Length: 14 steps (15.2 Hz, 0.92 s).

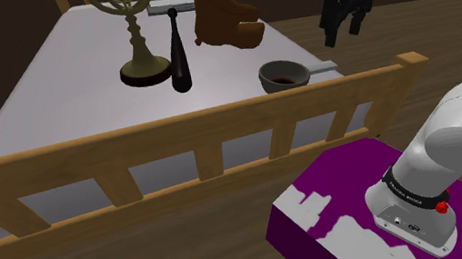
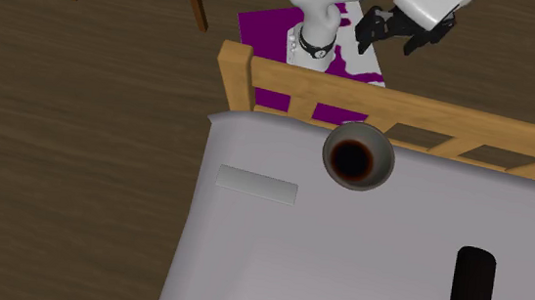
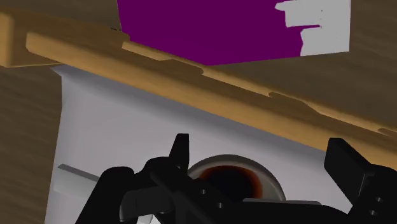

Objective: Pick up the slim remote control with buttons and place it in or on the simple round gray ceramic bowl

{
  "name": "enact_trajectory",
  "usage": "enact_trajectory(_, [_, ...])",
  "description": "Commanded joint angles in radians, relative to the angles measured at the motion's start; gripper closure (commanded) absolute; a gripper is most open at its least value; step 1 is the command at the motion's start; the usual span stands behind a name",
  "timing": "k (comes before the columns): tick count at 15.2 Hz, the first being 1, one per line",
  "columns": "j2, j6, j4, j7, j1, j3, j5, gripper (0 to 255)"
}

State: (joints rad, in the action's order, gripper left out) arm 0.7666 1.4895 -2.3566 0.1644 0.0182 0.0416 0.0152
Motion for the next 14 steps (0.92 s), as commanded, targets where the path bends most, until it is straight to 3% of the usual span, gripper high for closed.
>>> enact_trajectory(1, [0.000, 0.000, 0.000, 0.000, 0.000, 0.000, 0.000, 0])
enact_trajectory(8, [-0.003, 0.147, -0.112, -0.349, 0.014, -0.192, 0.138, 0])
enact_trajectory(14, [-0.103, 0.303, -0.131, -0.642, 0.031, -0.364, 0.234, 0])
